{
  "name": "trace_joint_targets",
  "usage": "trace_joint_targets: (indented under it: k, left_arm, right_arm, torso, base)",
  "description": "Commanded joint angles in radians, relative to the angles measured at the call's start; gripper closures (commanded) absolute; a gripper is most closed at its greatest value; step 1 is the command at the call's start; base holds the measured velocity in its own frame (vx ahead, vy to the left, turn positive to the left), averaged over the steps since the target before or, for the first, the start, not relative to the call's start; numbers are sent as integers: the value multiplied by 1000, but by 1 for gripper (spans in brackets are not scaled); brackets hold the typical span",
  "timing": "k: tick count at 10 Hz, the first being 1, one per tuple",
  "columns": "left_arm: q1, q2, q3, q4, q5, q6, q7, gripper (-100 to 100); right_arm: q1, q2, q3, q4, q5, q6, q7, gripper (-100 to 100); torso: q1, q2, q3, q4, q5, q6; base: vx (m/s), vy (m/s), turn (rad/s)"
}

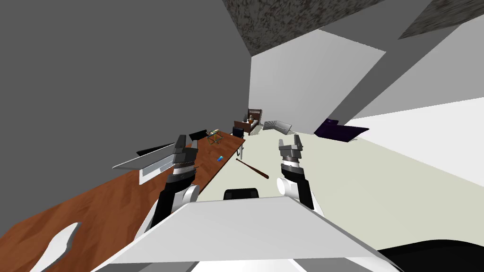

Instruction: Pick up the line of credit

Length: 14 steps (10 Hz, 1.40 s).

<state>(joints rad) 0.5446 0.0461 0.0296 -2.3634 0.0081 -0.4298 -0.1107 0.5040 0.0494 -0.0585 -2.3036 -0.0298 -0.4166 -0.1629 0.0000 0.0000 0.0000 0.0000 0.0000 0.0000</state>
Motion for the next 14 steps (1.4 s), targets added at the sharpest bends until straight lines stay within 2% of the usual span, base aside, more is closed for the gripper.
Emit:
trace_joint_targets:
  k: [1, 6, 7, 9, 10, 12, 13, 14]
  left_arm:
    - [-3, 24, 11, 18, 18, 44, 19, -100]
    - [-13, 70, 48, 79, 79, 180, 83, -100]
    - [-13, 70, 48, 79, 79, 190, 83, -100]
    - [-19, 90, 68, 114, 112, 254, 119, -100]
    - [-19, 90, 68, 114, 112, 270, 119, -100]
    - [-27, 109, 91, 155, 150, 343, 159, -100]
    - [-27, 109, 91, 155, 150, 361, 159, -100]
    - [-30, 119, 103, 177, 170, 390, 180, -100]
  right_arm:
    - [0, 0, 0, 0, 0, 0, 0, 0]
    - [0, 0, 0, 0, 0, 0, 0, 0]
    - [0, 0, 0, 0, 0, 0, 0, 0]
    - [0, 0, 0, 0, 0, 0, 0, 0]
    - [0, 0, 0, 0, 0, 0, 0, 0]
    - [0, 0, 0, 0, 0, 0, 0, 0]
    - [0, 0, 0, 0, 0, 0, 0, 0]
    - [0, 0, 0, 0, 0, 0, 0, 0]
  torso:
    - [0, 0, 0, 0, 0, 0]
    - [-1, -5, -3, -1, 0, 0]
    - [-1, -5, -3, -1, 0, 0]
    - [-1, -4, -2, -1, 0, 0]
    - [-1, -5, -3, -1, 0, 0]
    - [-1, -3, -2, -1, 0, 0]
    - [-1, -5, -3, -1, 0, 0]
    - [-1, -4, -3, -1, 0, 0]
  base:
    - [29, -10, -58]
    - [62, -23, -48]
    - [47, -11, -16]
    - [60, -15, -54]
    - [49, -9, -24]
    - [59, -13, -63]
    - [63, -17, -27]
    - [61, -14, -58]
